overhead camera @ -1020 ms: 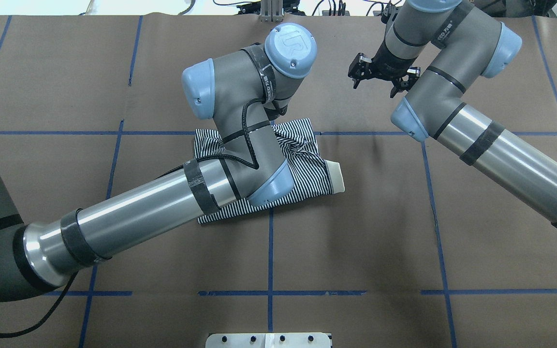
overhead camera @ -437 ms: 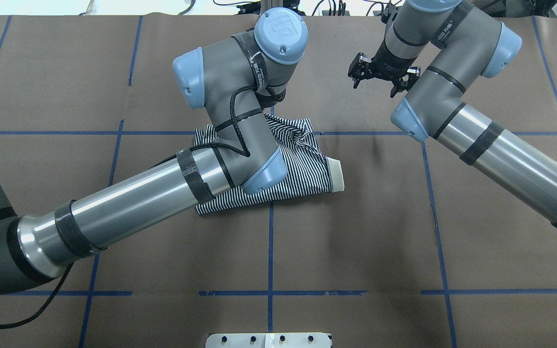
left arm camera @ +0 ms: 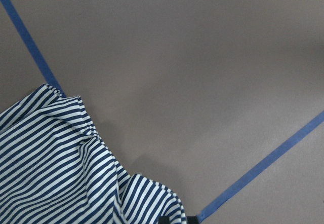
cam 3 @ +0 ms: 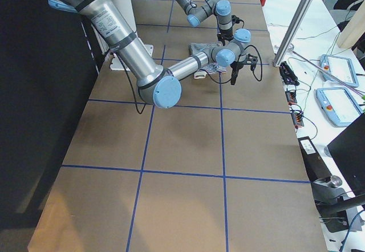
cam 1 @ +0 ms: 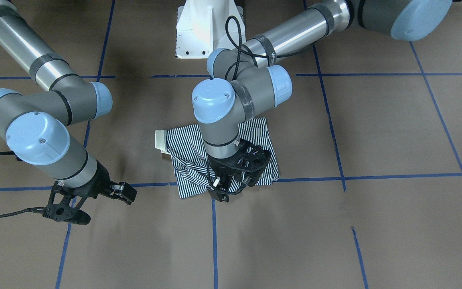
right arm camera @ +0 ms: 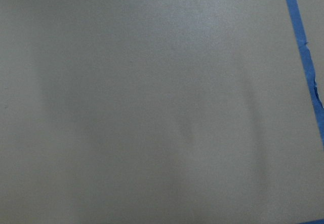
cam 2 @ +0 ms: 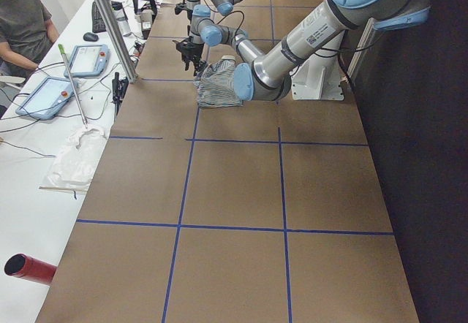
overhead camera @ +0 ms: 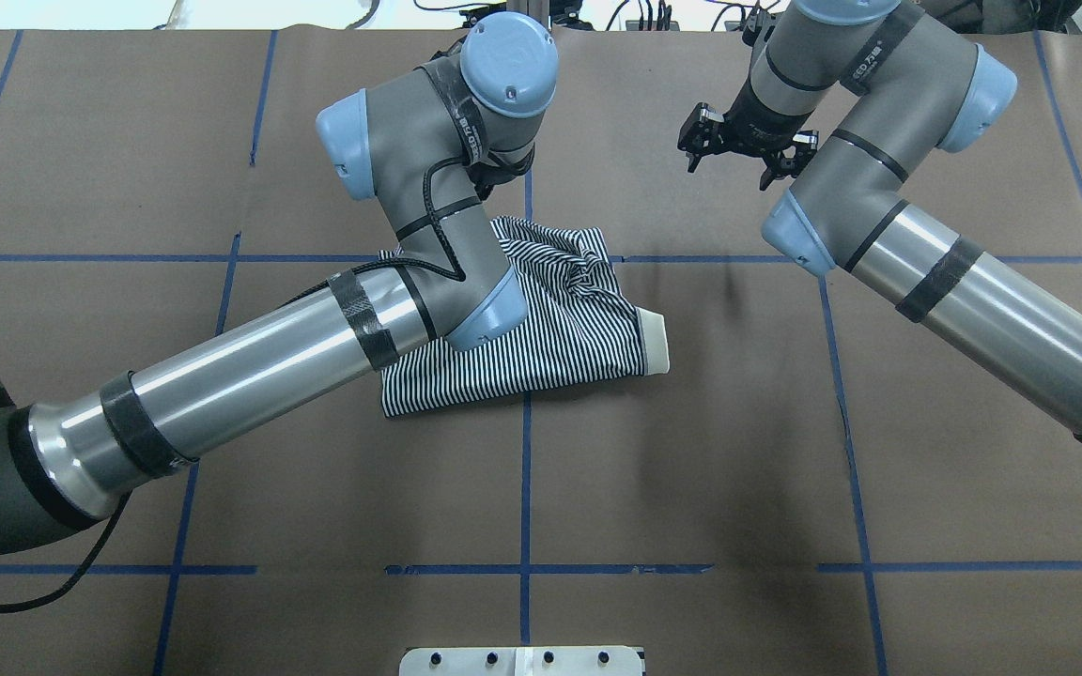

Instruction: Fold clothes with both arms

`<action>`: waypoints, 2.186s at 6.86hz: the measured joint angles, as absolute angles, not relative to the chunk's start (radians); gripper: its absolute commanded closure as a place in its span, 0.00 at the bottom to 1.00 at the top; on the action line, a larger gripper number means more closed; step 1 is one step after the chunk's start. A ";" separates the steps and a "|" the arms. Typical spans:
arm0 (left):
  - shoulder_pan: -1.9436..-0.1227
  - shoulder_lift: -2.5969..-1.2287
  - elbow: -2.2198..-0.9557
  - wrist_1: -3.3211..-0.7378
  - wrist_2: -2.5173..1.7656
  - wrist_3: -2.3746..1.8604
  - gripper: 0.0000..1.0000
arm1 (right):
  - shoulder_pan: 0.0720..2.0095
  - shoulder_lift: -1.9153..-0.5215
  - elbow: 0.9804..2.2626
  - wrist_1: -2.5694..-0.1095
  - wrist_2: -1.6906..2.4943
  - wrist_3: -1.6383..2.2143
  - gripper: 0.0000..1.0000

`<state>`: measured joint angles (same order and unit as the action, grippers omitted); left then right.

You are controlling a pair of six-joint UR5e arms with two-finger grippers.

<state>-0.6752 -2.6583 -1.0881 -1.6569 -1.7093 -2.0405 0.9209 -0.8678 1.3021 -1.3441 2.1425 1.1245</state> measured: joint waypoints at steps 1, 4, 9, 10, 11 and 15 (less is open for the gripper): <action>-0.678 -2.630 -1.128 -1.621 -1.709 -2.006 0.00 | 0.921 -0.883 1.337 -1.348 2.143 1.129 0.00; -0.712 -2.394 -1.460 -1.511 -1.711 -1.813 0.00 | 0.825 -0.872 1.486 -1.481 2.046 1.141 0.00; -0.757 -2.210 -1.693 -1.499 -1.716 -1.677 0.00 | 0.612 -0.683 1.367 -1.676 1.765 1.066 0.00; -0.761 -2.207 -1.701 -1.499 -1.716 -1.674 0.00 | 0.607 -0.649 1.303 -1.675 1.743 1.032 0.00; -0.764 -2.202 -1.705 -1.499 -1.716 -1.672 0.00 | 0.605 -0.632 1.266 -1.671 1.734 1.008 0.00; -0.775 -2.189 -1.714 -1.496 -1.718 -1.671 0.00 | 0.632 -0.593 1.095 -1.564 1.697 0.930 0.00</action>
<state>-0.7753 -2.1893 -1.7142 -1.4962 -1.7184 -1.6705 0.6321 -0.5931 1.0949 -1.5638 1.6970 0.9303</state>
